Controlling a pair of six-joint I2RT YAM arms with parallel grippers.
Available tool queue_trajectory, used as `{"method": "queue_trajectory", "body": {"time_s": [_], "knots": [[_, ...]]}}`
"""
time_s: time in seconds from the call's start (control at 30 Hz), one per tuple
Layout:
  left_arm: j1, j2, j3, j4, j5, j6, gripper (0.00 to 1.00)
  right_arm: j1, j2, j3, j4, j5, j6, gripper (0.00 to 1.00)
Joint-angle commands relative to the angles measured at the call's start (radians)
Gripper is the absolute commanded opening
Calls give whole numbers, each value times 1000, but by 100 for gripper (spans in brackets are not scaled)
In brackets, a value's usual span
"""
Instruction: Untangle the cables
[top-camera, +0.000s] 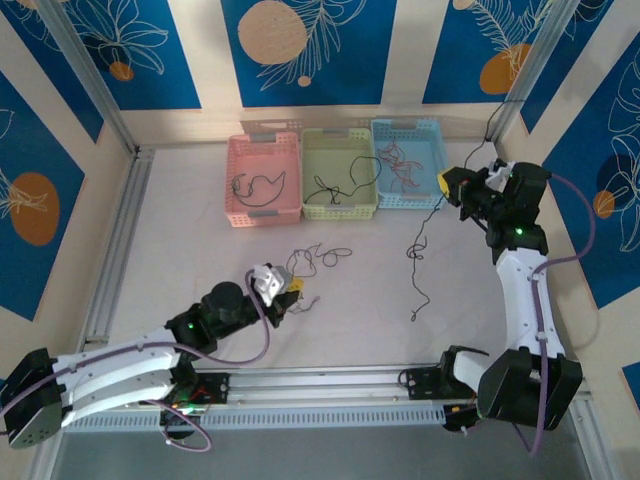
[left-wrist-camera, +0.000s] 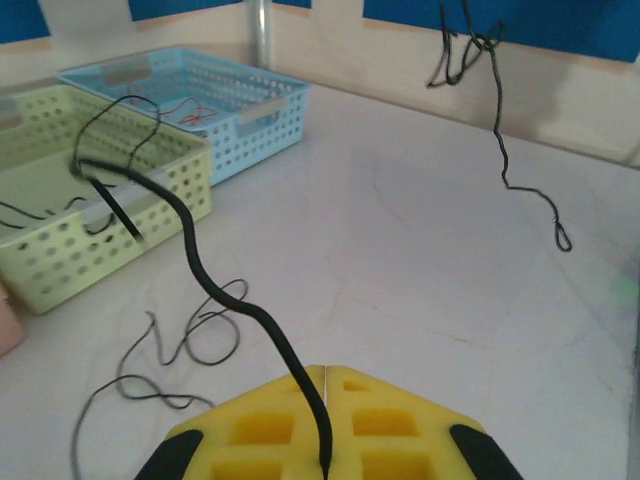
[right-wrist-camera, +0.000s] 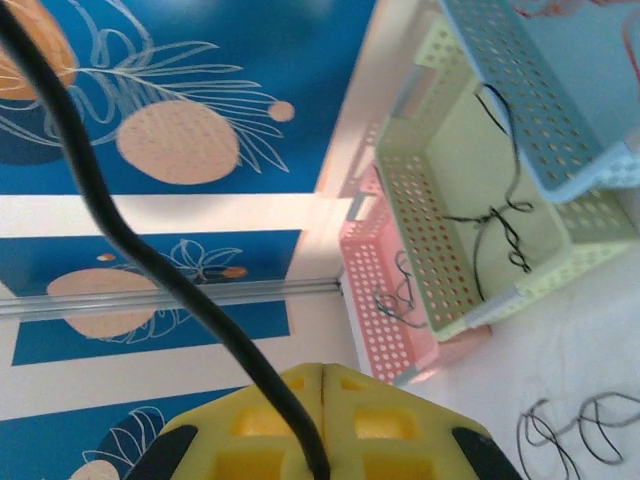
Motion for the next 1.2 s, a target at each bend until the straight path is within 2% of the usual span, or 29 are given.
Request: {"method": "queue_trajectory", "body": {"time_s": [0.0,0.3,0.47,0.57,0.63,0.67,0.8,0.83,0.9,1.0,1.1,1.17], "knots": [[-6,-25,33,-154,-70,31,0,32,-7,-21,59,-69,-2,0],[3,42,85,-194,-134,8,0,166,-1,45,202,-74,-88,0],[14,62,92,-201,-149,-21,0,263,48,137,285,-49,-198,0],[28,82,112,-222,-163,-55,0,313,87,193,325,-59,-205,0],[41,107,129,-237,-155,-78,0,353,101,222,313,-30,-221,0],[48,121,136,-238,-151,-88,5,372,106,232,306,-11,-234,0],[81,218,196,-273,-109,-128,6,432,131,248,293,64,-270,0],[83,247,218,-291,-102,-135,12,439,141,248,301,74,-267,0],[83,287,255,-329,-82,-140,38,445,157,241,315,87,-251,0],[82,300,294,-369,-56,-156,64,449,174,230,348,95,-218,0],[83,272,320,-414,-35,-177,83,463,182,231,350,125,-199,0],[83,249,336,-432,4,-187,87,481,182,238,335,152,-195,0]]}}
